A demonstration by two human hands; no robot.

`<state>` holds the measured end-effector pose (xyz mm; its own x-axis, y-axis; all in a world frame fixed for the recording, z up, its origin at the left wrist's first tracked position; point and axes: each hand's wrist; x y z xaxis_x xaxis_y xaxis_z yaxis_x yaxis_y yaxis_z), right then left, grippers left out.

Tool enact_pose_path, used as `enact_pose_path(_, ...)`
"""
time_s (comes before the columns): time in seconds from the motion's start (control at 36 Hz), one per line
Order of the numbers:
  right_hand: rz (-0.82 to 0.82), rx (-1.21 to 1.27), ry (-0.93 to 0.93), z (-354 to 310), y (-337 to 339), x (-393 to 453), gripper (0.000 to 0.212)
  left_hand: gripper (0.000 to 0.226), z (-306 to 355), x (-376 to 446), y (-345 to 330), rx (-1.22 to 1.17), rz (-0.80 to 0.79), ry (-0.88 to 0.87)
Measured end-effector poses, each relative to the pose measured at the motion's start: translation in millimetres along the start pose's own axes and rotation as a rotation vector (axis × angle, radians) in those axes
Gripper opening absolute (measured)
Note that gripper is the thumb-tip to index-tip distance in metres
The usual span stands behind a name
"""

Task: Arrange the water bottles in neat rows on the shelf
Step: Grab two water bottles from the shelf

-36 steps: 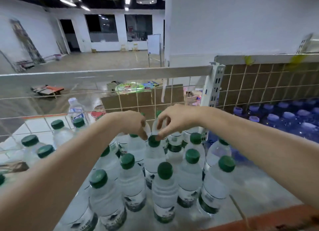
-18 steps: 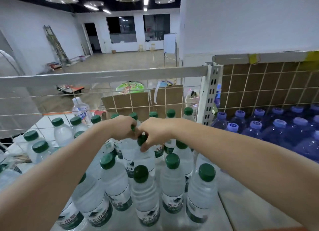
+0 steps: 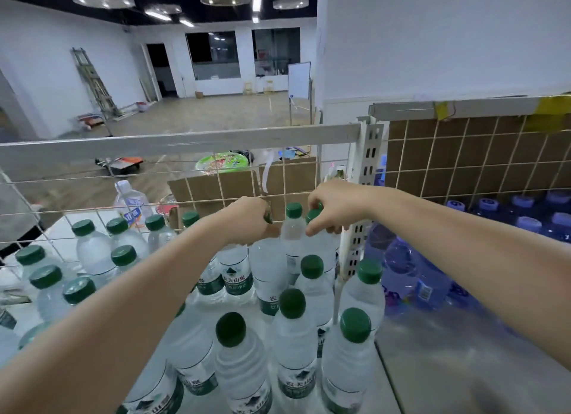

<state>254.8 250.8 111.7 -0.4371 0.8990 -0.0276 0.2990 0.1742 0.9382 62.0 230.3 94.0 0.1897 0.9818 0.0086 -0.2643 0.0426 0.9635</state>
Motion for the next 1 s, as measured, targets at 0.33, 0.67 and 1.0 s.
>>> enact_pose_path(0.33,-0.015,0.008,-0.05,36.1,-8.1,-4.7,0.024,0.035,35.7,14.6,-19.8,-0.008,0.025,-0.071)
enact_pose_path(0.67,0.042,-0.039,-0.064,52.3,-18.8,0.3,0.021,0.027,46.4,15.5,-37.2,0.019,0.022,-0.067)
enact_pose_path(1.0,-0.005,0.011,-0.089,48.9,-18.4,-6.0,0.029,0.033,50.3,16.3,-39.8,0.07,-0.036,-0.065)
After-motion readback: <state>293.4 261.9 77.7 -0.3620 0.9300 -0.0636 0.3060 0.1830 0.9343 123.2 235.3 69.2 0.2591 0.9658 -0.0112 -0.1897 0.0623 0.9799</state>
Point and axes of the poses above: each hand's wrist, its own x-axis towards the middle knuckle, its own y-axis out of the back of the hand, z = x × y, and after that the axes turned 9 degrees about z, right-handed
